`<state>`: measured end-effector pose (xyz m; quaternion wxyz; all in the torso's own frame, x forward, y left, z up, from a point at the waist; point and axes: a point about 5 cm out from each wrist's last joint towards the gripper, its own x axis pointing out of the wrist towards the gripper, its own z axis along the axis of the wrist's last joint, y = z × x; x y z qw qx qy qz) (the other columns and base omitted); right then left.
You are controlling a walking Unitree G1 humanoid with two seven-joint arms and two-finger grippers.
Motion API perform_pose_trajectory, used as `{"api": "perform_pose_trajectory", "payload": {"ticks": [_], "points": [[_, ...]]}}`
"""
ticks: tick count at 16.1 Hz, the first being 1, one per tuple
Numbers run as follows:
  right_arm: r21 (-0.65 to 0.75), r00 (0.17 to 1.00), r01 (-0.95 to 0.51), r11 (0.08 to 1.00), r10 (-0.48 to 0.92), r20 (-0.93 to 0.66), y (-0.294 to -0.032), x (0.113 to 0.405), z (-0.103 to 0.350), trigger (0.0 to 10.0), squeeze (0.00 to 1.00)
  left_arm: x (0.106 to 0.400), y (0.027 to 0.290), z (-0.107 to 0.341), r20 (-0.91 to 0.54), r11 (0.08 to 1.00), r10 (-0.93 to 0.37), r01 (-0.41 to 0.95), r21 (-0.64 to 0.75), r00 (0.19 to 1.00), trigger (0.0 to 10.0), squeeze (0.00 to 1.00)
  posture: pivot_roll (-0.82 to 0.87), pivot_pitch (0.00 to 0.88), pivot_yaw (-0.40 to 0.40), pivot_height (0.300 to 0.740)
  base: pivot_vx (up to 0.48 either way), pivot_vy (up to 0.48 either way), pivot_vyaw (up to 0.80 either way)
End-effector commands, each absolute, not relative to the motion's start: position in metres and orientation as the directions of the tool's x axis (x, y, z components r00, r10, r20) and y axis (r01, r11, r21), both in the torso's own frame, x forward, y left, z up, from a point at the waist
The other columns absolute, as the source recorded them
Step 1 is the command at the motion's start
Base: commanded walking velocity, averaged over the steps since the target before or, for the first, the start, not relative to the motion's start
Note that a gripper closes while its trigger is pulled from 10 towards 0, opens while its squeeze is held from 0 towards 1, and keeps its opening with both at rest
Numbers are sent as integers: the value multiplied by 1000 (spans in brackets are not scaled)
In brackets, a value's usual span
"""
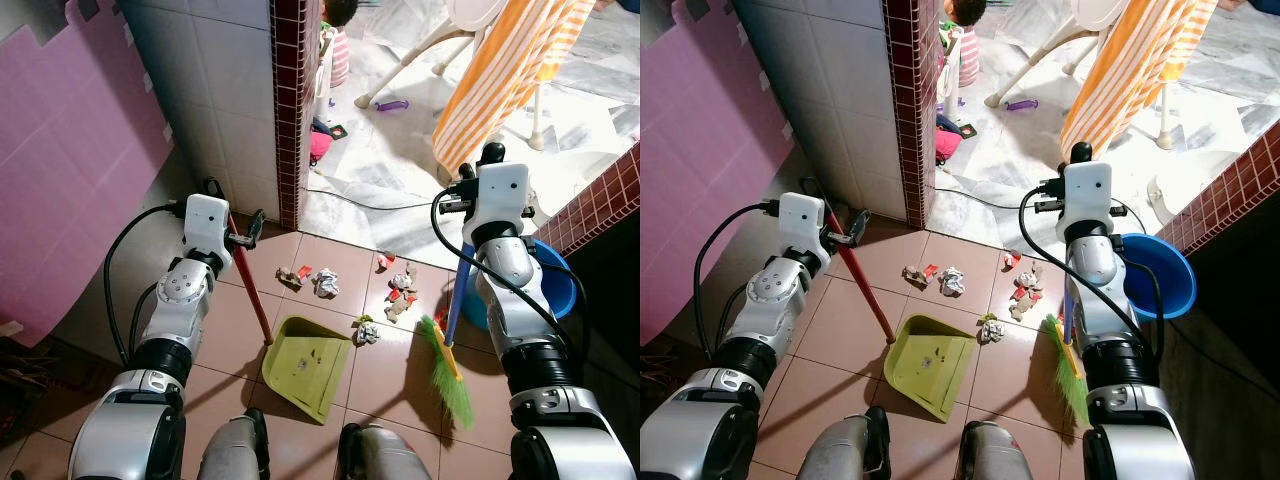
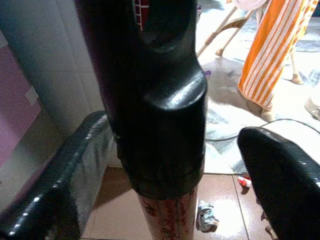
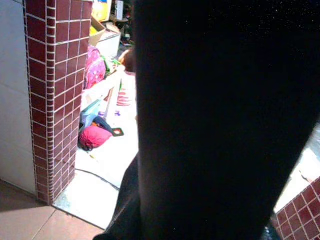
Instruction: Sweep floor
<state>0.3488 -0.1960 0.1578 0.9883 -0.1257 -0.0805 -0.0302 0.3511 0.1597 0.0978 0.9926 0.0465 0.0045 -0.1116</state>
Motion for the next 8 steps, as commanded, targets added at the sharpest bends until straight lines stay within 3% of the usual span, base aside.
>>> {"api": "perform_pose_trajectory", "payload": {"ticks": [1,8], "points": [[-271,986,91,958,-48,163,-203,346,159,10000,0,352,159,99,-11,968,-233,233,93,972,0,0,-113,201,-52,740,0,0,0],[-274,985,88,958,-43,165,-201,348,160,10000,0,353,157,99,20,970,-226,223,102,974,0,0,-117,197,-55,740,0,0,0]]}}
